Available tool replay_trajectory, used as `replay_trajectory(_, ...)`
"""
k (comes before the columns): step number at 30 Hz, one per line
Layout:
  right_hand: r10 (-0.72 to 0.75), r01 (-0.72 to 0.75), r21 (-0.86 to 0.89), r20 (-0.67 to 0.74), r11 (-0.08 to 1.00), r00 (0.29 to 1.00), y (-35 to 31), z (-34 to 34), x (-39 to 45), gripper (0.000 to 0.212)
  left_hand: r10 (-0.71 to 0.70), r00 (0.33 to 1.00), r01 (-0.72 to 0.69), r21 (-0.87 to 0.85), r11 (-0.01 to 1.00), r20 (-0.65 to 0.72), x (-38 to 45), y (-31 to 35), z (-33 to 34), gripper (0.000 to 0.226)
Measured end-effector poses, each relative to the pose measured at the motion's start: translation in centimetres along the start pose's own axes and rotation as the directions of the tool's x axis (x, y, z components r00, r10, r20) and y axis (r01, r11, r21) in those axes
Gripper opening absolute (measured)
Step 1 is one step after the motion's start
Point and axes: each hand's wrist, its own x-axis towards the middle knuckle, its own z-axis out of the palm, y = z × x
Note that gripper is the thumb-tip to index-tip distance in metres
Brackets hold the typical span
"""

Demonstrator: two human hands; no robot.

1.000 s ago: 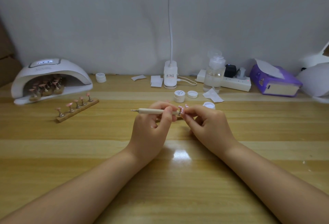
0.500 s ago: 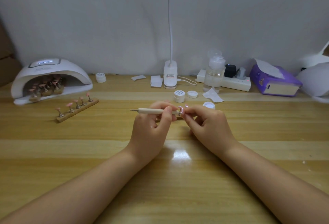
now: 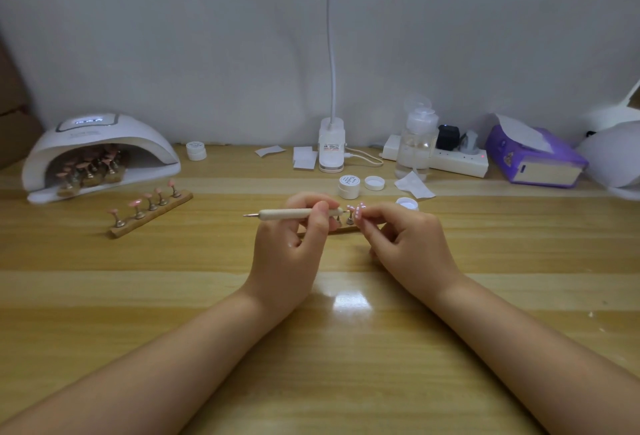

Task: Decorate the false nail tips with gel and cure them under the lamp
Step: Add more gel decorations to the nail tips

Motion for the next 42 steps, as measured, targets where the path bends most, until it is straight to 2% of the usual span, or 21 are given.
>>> replay_trajectory(6, -0.071, 0.069, -0.021, -0.102, 0.997, 0.992, -0.01, -0.08, 0.09, 0.007, 0.003, 0.999, -0.004, -0.006, 1.0, -0.045, 0.24, 0.04, -0.2, 0.019)
replay_trajectory(11, -0.068, 0.066, -0.017, -0.104, 0.998, 0.992, -0.02, 0.0, 0.03, 0.007, 0.006, 1.0, -0.006, -0.01, 1.0, -0.028, 0.13, -0.1, -0.17, 0.019)
replay_trajectory(19, -0.063, 0.061, -0.022, -0.077, 0.998, 0.995, -0.29, -0.03, 0.05, 0.011, 0.112, 0.992, -0.113, 0.027, 0.993, 0.05, -0.29, 0.21, 0.0, 0.014)
replay_trajectory(42, -0.074, 0.074, -0.005, -0.062, 0.997, 0.995, -0.13, 0.09, -0.01, 0.01, 0.112, 0.99, -0.114, 0.02, 0.993, 0.081, -0.26, 0.2, 0.11, 0.015)
